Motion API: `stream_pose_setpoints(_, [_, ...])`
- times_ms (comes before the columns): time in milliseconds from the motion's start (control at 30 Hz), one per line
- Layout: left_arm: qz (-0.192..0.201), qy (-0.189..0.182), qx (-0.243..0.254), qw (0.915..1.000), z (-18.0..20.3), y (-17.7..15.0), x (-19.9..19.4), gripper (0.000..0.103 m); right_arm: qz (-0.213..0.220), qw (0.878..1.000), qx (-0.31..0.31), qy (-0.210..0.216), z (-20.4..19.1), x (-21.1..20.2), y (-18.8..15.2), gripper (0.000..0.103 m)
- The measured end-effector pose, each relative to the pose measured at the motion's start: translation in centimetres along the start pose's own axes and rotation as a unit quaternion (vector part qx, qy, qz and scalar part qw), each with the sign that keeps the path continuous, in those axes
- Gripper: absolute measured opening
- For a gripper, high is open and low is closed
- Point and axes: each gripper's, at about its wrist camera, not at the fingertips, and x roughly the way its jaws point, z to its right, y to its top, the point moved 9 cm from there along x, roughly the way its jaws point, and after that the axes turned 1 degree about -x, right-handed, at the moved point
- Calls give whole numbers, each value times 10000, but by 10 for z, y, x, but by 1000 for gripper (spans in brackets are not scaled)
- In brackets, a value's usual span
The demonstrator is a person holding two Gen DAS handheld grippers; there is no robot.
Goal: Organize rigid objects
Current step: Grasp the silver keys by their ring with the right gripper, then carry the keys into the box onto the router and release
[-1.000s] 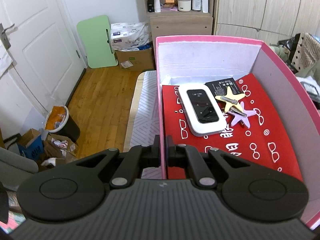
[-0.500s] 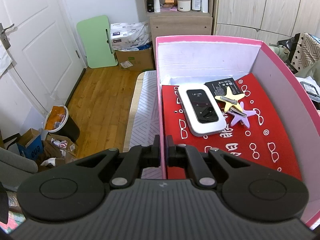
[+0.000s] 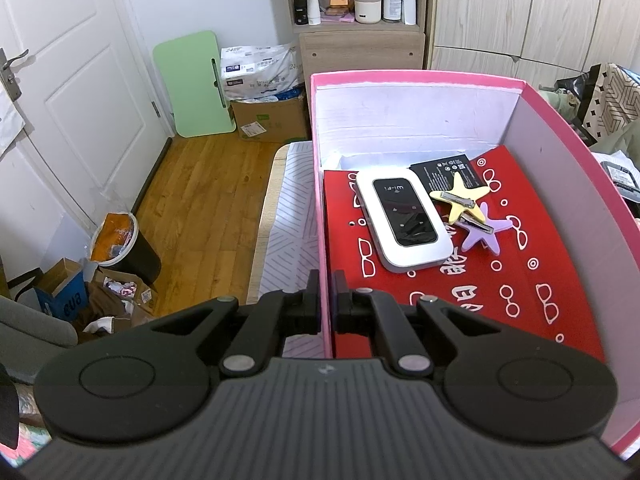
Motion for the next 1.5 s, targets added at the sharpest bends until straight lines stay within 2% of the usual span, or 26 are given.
stream_pose_setpoints(33, [4,-1,-1,10000,0,0,0,4,36,10000,-63,-5,-1,-3,4,10])
stream_pose_setpoints(100, [7,-22,-43,10000,-1,0,0,4,108,9999,-73,101,-4,-10,10,5])
stream_pose_setpoints(367, [12,-39,-60,10000,-1,0,-1,4,395,9980,-500,28,-24,-28,37,5])
stream_pose_setpoints(633, [11,-51,-77,10000,-3,-1,-1,5,916,9894,-1000,-525,-37,-60,101,5])
stream_pose_setpoints(767, [12,-63,-87,9999,-2,-1,-1,5,1178,9839,-1215,-569,-50,-73,134,5])
stream_pose_setpoints(967, [17,-133,-133,9998,-3,-1,-1,6,1498,9739,-1634,-482,-80,-85,174,5])
stream_pose_setpoints(1100, [29,-183,-203,9996,-5,-2,-2,6,1567,9695,-1855,-321,-101,-77,187,5])
stream_pose_setpoints(1500, [28,-248,-261,9993,-7,-2,-2,6,1304,9722,-1894,435,-134,-8,207,5])
